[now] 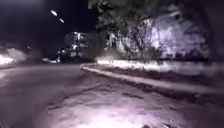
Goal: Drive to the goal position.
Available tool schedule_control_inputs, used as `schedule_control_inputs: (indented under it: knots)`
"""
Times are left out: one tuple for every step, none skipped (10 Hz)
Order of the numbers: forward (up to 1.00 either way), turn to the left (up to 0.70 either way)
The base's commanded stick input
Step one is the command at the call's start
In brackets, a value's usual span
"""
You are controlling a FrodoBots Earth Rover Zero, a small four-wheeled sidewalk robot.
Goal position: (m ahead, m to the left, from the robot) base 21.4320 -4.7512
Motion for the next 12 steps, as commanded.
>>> schedule_control_inputs:
  knots:
    - [0.7, 0.0]
    - [0.7, 0.0]
    - [0.7, 0.0]
    - [0.7, 0.07]
    - [0.7, 0.24]
    - [0.7, 0.32]
    - [0.7, 0.21]
    - [0.7, 0.05]
    - [0.7, 0.0]
    - [0.7, 0.0]
    - [0.7, 0.0]
    - [0.7, 0.0]
